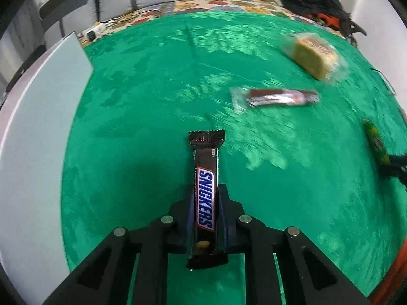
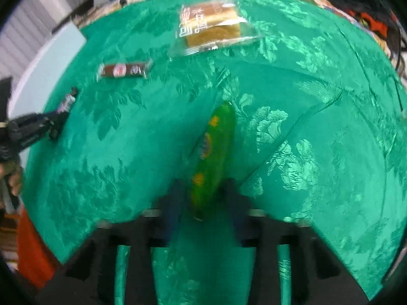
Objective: Organize snacks
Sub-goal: 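Grasp the Snickers bar with the left tool while the right tool lifts the green sausage, then carry both snacks into the white box and open both tools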
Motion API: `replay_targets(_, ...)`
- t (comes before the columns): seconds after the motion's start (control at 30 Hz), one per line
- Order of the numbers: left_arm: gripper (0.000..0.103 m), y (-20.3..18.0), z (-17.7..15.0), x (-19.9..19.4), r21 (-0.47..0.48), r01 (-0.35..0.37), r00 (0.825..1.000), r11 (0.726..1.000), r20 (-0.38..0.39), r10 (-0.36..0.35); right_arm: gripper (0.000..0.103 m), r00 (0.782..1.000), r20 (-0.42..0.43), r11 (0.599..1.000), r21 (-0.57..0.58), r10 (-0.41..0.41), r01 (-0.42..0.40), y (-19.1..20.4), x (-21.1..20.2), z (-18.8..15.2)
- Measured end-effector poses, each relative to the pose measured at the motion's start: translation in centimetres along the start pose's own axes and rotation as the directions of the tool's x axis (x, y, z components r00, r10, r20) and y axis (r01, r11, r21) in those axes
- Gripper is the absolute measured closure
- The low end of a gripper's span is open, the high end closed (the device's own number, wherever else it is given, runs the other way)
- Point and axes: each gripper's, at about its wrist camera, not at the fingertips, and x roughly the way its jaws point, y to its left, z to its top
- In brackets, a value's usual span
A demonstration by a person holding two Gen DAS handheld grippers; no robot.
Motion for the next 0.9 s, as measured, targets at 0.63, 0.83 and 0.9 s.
replay_targets(0.63, 0.087, 5.4, -6.9, -14.2, -0.225, 0.255, 0.947, 0.940, 0.256, -0.195, 0.078, 0.981, 0.144, 0.960, 0.225, 0.134, -0.164, -0.2, -3.5, -3.2)
replay_targets(0.83, 0.087, 5.4, -8.2, -15.1, -0.236, 0.256, 0.944, 0.937, 0.269, -0.190, 0.042, 0.994, 0.107, 0.988, 0.157, -0.010, -0.007, 0.7, -2.2, -2.7)
replay_targets(0.9, 0.087, 5.4, -8.4, -15.4, -0.237, 0.262, 0.942, 0.935, 0.272, -0.196, 0.042, 0.993, 0.111, 0.989, 0.148, -0.035, 0.018, 0.9, -2.0, -2.1)
